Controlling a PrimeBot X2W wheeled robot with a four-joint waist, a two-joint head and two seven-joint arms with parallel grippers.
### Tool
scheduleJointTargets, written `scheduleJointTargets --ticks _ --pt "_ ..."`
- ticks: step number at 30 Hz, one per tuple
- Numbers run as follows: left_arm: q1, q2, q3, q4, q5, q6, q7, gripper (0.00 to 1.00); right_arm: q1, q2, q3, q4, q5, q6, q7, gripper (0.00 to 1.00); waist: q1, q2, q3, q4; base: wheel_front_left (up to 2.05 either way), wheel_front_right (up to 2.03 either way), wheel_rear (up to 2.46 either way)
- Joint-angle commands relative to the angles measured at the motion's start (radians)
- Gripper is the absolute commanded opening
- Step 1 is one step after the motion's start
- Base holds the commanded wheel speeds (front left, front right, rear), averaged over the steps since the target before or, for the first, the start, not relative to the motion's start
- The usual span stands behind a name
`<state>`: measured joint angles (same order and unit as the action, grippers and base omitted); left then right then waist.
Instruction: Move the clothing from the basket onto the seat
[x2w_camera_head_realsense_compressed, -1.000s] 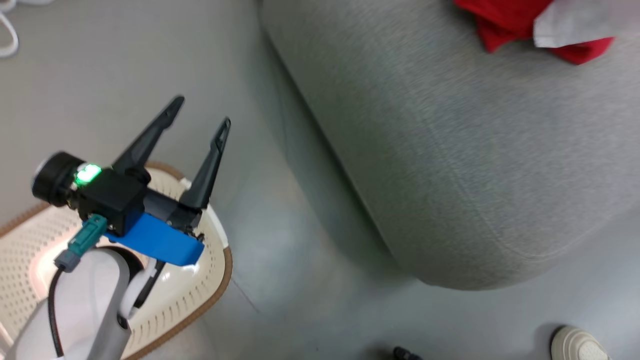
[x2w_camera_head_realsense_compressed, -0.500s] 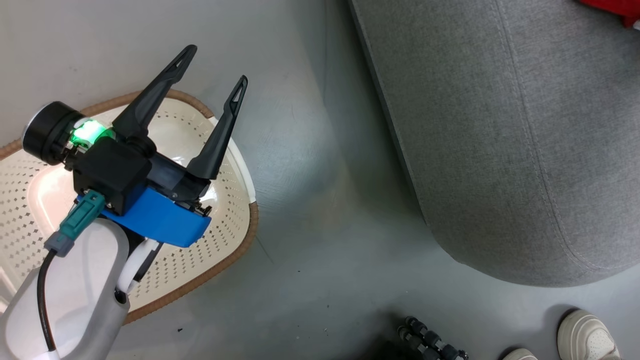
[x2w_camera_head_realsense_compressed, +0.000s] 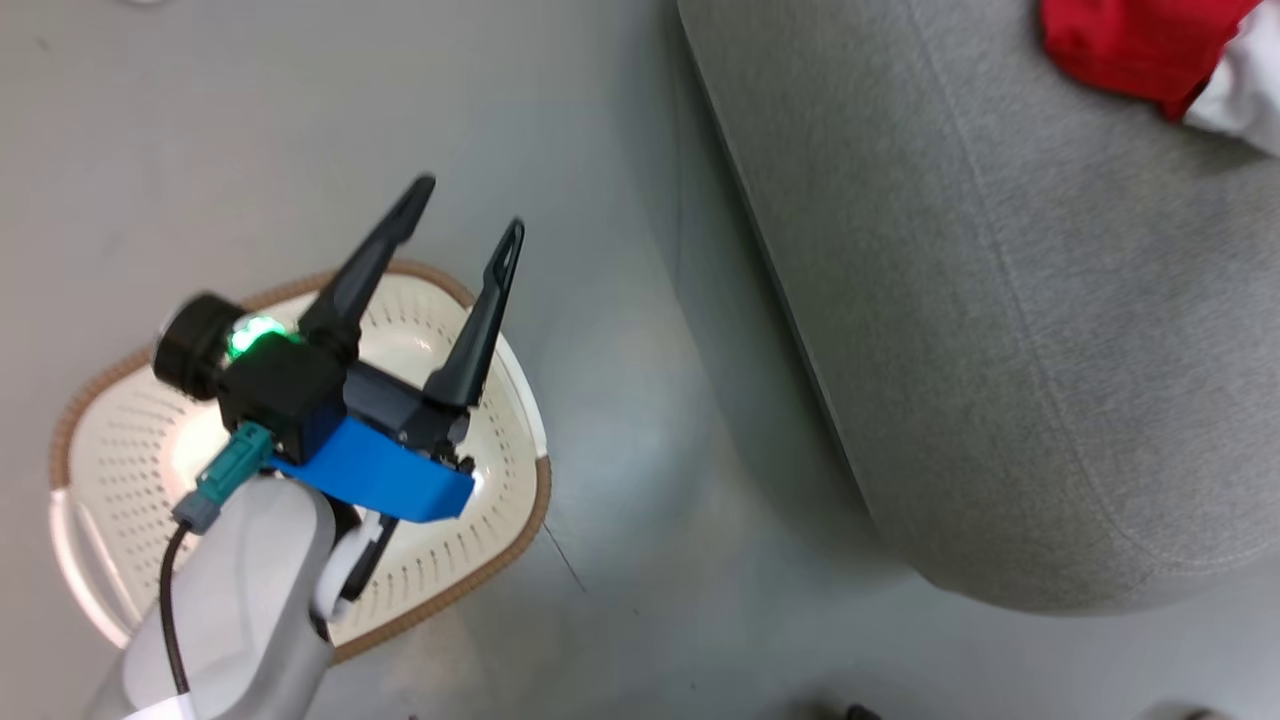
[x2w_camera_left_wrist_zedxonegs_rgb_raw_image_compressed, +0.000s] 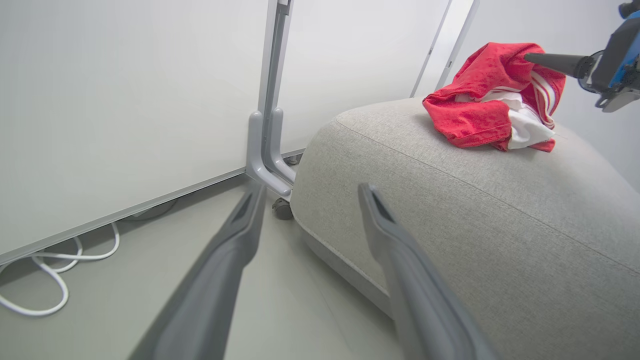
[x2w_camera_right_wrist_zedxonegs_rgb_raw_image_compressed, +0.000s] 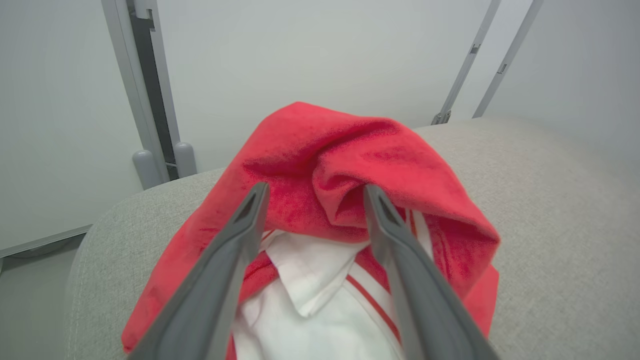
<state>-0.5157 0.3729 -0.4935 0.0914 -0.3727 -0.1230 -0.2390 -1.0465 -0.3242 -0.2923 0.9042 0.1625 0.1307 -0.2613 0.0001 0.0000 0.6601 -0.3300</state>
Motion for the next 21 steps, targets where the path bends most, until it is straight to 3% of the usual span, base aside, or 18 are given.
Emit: scheduleJointTargets --ticks 1,11,21 --pt "0.029 -0.018 0.009 0.027 -0.013 0.006 -0.014 1.00 0.046 0.006 0.008 -0.006 -0.021 0.000 -0.005 1.00 -0.0001 0.0000 -0.114 0.031 0.00 0.00 0.00" --pt "0.245 -0.135 0.120 0.112 -0.072 -0.001 -0.027 1.00 0.261 0.042 0.092 -0.065 -0.097 0.000 0.017 1.00 -0.0001 0.0000 -0.422 0.108 0.00 0.00 0.00" --pt "0.400 -0.194 0.241 0.158 -0.068 -0.009 -0.027 1.00 0.521 0.110 0.187 -0.292 -0.078 0.000 0.074 1.00 -0.0001 0.0000 -0.584 0.189 0.00 0.00 0.00"
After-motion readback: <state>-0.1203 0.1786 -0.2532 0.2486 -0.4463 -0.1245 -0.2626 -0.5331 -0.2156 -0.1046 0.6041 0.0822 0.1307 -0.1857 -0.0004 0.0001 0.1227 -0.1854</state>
